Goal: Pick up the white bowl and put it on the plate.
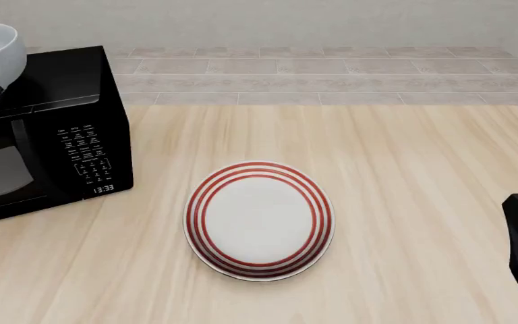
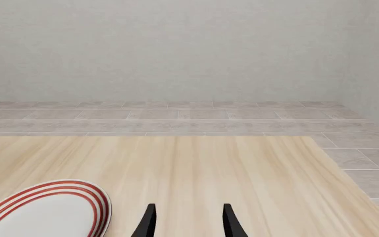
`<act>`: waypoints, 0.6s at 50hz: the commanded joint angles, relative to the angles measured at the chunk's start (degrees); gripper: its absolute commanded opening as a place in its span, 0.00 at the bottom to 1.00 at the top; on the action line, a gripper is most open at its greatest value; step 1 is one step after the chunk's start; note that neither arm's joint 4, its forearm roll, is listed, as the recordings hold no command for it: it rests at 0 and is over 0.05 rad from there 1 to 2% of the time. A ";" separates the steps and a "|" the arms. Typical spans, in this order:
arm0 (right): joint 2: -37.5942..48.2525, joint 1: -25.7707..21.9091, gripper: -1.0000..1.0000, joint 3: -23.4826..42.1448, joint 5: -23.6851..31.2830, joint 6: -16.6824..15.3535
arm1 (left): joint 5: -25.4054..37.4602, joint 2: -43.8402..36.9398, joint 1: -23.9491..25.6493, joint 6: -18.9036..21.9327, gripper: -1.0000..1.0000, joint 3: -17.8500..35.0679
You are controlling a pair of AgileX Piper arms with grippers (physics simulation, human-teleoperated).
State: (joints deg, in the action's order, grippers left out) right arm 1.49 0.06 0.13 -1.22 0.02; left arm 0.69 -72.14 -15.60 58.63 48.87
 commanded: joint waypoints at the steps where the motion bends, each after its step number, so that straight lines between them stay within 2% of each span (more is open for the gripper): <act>1: -0.48 -0.06 1.00 0.10 0.55 0.00 | -1.60 -2.24 -0.64 -0.06 1.00 0.28; 25: -0.49 -0.06 1.00 0.10 0.55 0.00 | -4.39 -6.59 -2.41 -0.52 1.00 0.57; 26: -0.46 -0.07 1.00 0.10 0.54 0.00 | -4.39 -6.58 -2.42 -0.61 0.00 0.59; 30: -0.49 -0.06 1.00 0.10 0.55 0.01 | -3.14 -5.80 -1.87 -0.91 0.00 -0.03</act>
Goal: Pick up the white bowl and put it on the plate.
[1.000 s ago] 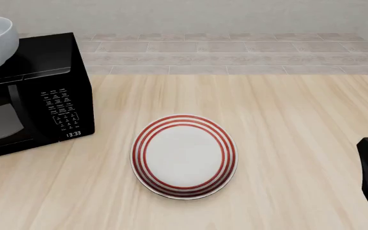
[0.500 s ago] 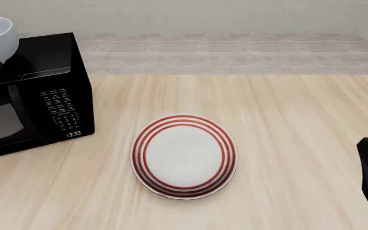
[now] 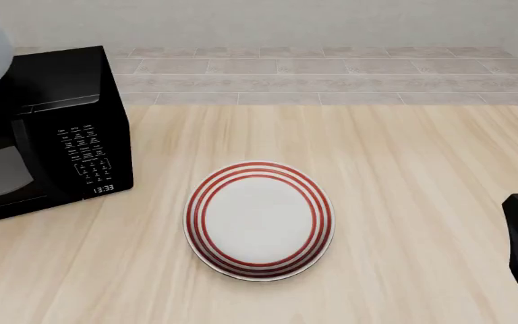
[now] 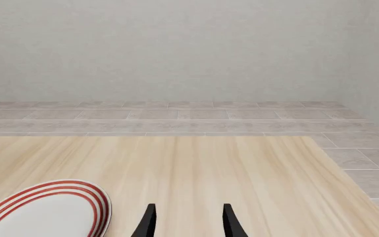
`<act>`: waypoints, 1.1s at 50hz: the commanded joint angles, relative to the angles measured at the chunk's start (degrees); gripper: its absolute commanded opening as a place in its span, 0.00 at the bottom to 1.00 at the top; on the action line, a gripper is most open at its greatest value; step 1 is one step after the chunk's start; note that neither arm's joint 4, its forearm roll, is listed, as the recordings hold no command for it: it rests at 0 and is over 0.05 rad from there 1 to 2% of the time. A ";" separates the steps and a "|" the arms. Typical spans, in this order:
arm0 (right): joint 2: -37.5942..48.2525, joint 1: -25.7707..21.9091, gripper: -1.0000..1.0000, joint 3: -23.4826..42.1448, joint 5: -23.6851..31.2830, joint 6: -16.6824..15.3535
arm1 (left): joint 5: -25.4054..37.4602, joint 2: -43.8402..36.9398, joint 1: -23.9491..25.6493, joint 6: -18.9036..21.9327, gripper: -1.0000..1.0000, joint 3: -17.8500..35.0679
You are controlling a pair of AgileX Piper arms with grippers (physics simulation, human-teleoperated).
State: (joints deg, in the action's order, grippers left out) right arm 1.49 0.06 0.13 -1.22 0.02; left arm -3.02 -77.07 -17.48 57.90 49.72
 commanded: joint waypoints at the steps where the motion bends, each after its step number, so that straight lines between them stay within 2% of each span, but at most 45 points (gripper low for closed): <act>1: -0.48 -0.06 1.00 0.10 0.55 0.01 | 0.69 -0.82 -0.08 -0.25 0.00 -0.72; 26: -0.47 -0.07 1.00 0.10 0.55 -0.01 | 11.00 11.14 1.30 -0.35 0.00 0.20; 36: -0.48 -0.08 1.00 0.10 0.55 -0.01 | 17.16 18.29 3.70 -1.16 0.00 -0.37; 42: -0.47 -0.08 1.00 0.10 0.54 -0.01 | 20.81 21.72 5.82 -2.57 0.00 -0.04; 45: -0.45 -0.07 1.00 0.10 0.54 -0.01 | 23.93 22.79 7.97 -6.38 0.00 2.35; 49: -0.47 -0.07 1.00 0.10 0.54 -0.01 | 24.47 23.48 8.87 -6.46 0.00 2.24; 53: -0.47 -0.07 1.00 0.10 0.54 -0.01 | 26.84 25.21 13.41 -9.08 0.00 3.15; 55: -0.47 -0.08 1.00 0.10 0.55 -0.01 | 26.29 25.09 13.89 -8.96 0.00 2.78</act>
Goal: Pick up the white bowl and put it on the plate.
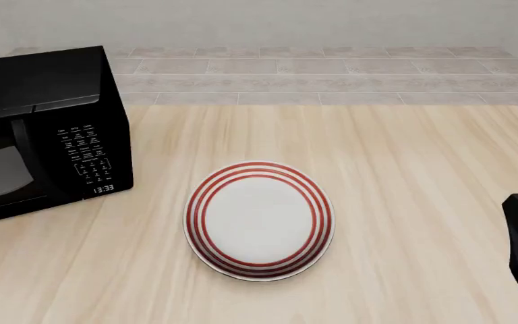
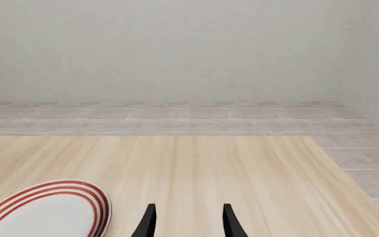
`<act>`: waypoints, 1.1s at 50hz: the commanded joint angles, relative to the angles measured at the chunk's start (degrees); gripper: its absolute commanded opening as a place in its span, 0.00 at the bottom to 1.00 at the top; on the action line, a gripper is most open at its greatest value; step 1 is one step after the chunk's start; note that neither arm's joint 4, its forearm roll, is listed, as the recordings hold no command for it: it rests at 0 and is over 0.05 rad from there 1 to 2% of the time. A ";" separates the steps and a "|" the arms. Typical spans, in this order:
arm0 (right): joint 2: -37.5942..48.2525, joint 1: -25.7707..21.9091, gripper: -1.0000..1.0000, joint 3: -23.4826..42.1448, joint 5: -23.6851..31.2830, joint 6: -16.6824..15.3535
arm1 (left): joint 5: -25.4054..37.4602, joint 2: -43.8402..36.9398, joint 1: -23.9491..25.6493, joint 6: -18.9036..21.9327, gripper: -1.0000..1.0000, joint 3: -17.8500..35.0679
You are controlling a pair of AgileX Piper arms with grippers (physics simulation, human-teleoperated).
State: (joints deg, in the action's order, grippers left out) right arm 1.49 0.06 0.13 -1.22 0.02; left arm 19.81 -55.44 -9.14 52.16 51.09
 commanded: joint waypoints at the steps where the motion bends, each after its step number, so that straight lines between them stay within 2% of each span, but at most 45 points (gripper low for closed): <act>1: -0.48 -0.07 1.00 0.10 0.55 0.01 | 3.18 3.54 6.18 -3.29 0.00 1.11; 16: -0.49 -0.07 1.00 0.10 0.55 -0.01 | 3.82 6.02 10.35 -4.03 0.00 -0.54; 20: -0.49 -0.07 1.00 0.10 0.55 0.00 | 6.35 8.04 13.82 -6.50 0.00 0.73; 26: -0.47 -0.08 1.00 0.10 0.54 0.00 | 6.48 9.23 15.27 -5.21 0.00 -1.01; 31: -0.47 -0.08 1.00 0.10 0.55 -0.01 | 8.28 10.83 18.32 -5.68 0.00 -0.78; 38: -0.48 -0.07 1.00 0.10 0.55 0.01 | 9.12 12.62 22.05 -4.17 0.00 -2.07; 47: -0.48 -0.07 1.00 0.10 0.55 0.01 | 11.53 12.01 26.02 -4.78 0.00 0.57; 55: -0.48 -0.08 1.00 0.10 0.55 -0.01 | 11.96 12.65 29.79 -4.57 0.00 0.11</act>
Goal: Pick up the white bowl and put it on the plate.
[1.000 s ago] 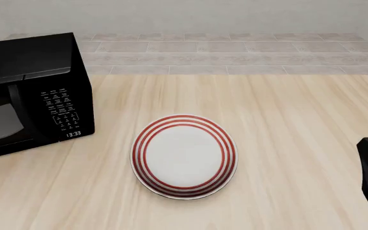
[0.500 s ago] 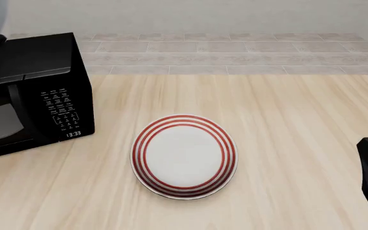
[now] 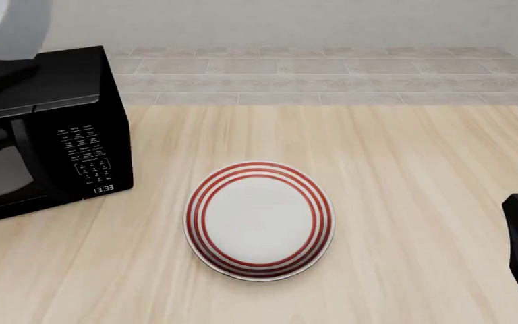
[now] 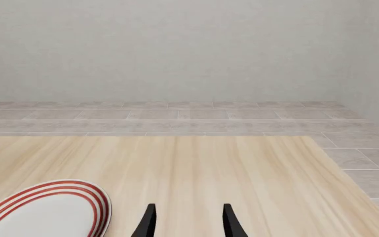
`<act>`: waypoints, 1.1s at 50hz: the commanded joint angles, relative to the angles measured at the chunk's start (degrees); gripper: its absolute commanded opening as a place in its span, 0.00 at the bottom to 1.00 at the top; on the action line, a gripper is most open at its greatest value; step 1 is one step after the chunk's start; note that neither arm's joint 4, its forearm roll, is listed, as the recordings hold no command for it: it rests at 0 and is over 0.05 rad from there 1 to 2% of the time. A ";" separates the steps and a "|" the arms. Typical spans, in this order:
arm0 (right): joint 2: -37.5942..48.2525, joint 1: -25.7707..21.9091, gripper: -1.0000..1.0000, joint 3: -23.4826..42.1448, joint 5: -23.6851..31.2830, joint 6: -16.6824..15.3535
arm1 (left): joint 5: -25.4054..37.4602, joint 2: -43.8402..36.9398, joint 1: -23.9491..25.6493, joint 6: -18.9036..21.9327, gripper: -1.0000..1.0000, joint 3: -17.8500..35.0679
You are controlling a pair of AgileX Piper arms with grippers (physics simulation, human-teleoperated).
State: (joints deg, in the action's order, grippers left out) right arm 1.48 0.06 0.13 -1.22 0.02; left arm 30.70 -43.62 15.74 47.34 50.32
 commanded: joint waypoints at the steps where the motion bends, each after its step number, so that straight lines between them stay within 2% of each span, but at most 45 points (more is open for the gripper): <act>1: -0.48 -0.07 1.00 0.10 0.55 -0.02 | 1.77 0.96 5.67 -0.19 0.00 1.26; 13: -0.49 -0.07 1.00 0.10 0.55 -0.02 | -1.04 -1.30 9.16 0.35 0.00 -0.29; 19: -0.48 -0.07 1.00 0.10 0.55 0.00 | -2.18 -3.18 11.91 -0.92 0.00 -0.10; 30: -0.47 -0.08 1.00 0.10 0.55 -0.02 | -5.42 -5.75 15.65 -0.98 0.00 -3.03; 38: -0.47 -0.09 1.00 0.10 0.54 -0.02 | -5.40 -7.40 18.92 -3.37 0.00 -1.67; 51: -0.47 -0.06 1.00 0.10 0.54 -0.01 | -8.72 -11.09 22.02 -2.73 0.00 -3.01; 55: -0.50 -0.08 1.00 0.10 0.56 -0.02 | -8.02 -11.69 24.61 -4.42 0.00 -2.10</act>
State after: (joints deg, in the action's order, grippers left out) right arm 1.48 0.06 0.13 -1.22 0.02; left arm 24.13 -53.03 36.74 43.99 47.54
